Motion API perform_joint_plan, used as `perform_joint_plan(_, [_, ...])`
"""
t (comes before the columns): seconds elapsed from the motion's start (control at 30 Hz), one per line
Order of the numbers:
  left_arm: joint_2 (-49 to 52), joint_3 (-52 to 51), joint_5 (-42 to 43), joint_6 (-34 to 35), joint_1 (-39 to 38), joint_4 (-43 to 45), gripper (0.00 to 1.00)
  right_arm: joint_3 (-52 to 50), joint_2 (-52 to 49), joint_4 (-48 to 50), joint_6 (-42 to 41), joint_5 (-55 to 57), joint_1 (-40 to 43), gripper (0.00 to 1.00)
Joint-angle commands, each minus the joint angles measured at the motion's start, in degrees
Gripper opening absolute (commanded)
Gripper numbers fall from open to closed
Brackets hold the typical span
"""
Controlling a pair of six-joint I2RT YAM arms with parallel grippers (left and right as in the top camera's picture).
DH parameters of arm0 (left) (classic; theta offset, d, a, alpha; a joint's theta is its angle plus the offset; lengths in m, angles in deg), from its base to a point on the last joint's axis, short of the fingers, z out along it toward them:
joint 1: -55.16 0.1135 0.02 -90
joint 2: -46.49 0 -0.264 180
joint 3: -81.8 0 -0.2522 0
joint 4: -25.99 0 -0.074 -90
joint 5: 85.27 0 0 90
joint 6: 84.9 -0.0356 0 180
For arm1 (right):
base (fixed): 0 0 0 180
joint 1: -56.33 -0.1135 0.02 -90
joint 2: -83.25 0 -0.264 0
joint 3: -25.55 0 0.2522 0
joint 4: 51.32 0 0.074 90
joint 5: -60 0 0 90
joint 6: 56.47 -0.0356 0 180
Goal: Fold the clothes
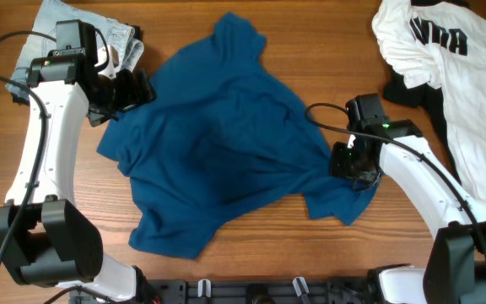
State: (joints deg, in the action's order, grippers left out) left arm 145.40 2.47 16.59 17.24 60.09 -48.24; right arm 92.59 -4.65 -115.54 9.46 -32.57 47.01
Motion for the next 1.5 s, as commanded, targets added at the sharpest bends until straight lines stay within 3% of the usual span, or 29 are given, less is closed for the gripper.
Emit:
perform_joint_plan(0.0, [0.44,0.39,-1.01,0.07,0.04,-0.02,1.00,0.35,-0.37,1.84,0.46,-0.42,0.02,0.04])
perform_joint_plan(0.1, [0.44,0.39,-2.78,0.09,0.07,-0.15,1.00,6.93,0.07,0.28,4.76,-0.09,0.04,0.04])
perform_joint_plan(0.2, [0.44,0.39,-2.73,0.09,0.07,-0.26,1.00,20.24,0.26,-7.23,6.64,1.51,0.04,0.04])
perform_joint_plan(0.33, [0.44,0.42,-2.75,0.07,0.07,-0.31,1.00,35.87,1.22,-24.17,8.00,-0.48,-0.11,0.04])
perform_joint_plan(0.53, [0.44,0.42,-2.75,0.02,0.07,-0.26,1.00,33.90,3.52,-37.33,6.82,-8.28,-5.31,0.04])
perform_joint_plan(0.8, [0.44,0.42,-2.95,-1.49,0.07,-0.24,1.00,25.29,3.48,-37.81,-0.52,-13.38,-23.69,0.04])
perform_joint_plan(0.87, [0.44,0.42,-2.95,-1.49,0.07,-0.24,1.00,25.24,3.50,-36.39,-0.57,-13.38,-24.52,0.54])
perform_joint_plan(0.9, [0.44,0.42,-2.97,-1.55,0.11,-0.13,1.00,25.24,3.50,-35.21,-0.68,-12.83,-23.98,0.70])
perform_joint_plan(0.93, [0.44,0.42,-2.95,-2.21,0.22,0.17,1.00,25.24,3.50,-34.45,-1.31,-11.85,-23.19,0.76])
perform_joint_plan(1.13, [0.44,0.42,-2.97,-2.80,0.22,0.85,1.00,25.24,3.48,-30.75,3.13,-8.04,-11.04,0.82])
perform_joint_plan(1.23, [0.44,0.42,-2.97,-2.78,0.22,1.40,1.00,23.12,3.48,-29.73,2.56,-0.85,-3.10,0.85])
perform_joint_plan(1.47, [0.44,0.39,-2.97,-2.78,0.22,1.53,1.00,1.42,3.37,-14.32,-6.84,-3.23,7.37,0.77])
